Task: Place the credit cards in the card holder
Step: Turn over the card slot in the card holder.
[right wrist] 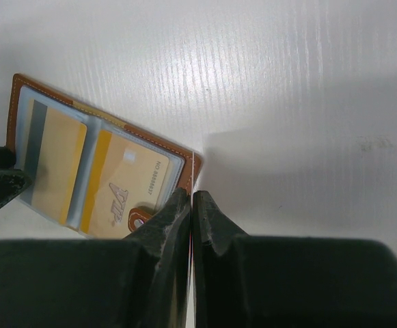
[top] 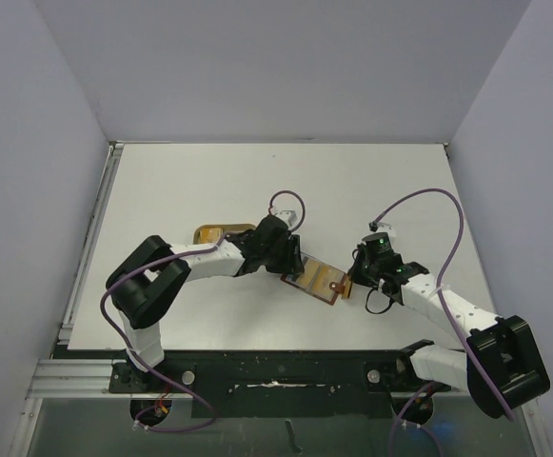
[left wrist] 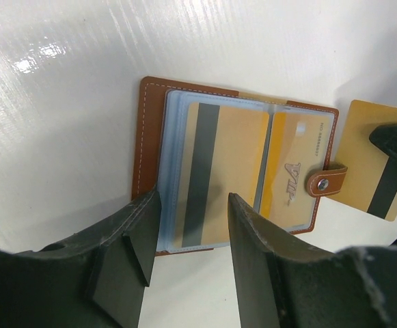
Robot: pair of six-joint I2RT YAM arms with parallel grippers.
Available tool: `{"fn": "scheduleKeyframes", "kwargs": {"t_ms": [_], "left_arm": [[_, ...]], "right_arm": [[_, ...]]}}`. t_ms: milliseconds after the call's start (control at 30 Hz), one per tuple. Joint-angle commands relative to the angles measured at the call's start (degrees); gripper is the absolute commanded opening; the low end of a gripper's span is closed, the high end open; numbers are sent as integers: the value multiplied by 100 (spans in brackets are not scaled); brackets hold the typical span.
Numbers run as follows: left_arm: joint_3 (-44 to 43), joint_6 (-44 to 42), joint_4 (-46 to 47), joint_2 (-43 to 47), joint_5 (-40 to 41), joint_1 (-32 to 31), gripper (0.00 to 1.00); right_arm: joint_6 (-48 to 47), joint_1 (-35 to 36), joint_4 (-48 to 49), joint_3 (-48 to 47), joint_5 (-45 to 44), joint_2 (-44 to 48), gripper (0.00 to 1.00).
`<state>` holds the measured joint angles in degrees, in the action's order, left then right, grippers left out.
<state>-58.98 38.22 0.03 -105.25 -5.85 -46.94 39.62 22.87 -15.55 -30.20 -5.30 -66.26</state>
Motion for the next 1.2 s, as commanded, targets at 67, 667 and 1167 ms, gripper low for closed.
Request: {"fn": "scheduleKeyframes", "kwargs": {"t_ms": [67, 667, 1167], "left_arm": [[-76, -3, 324, 40, -170, -48, 42], [764, 1351, 2312, 642, -1010, -256, 38], [493, 1123, 2031, 408, -858, -448, 34]], "right_arm": [[-86, 13, 176, -39, -20, -57, 0], [-112, 27, 227, 11, 1, 6, 0], [-253, 24, -1347, -982, -782, 794, 0]]}}
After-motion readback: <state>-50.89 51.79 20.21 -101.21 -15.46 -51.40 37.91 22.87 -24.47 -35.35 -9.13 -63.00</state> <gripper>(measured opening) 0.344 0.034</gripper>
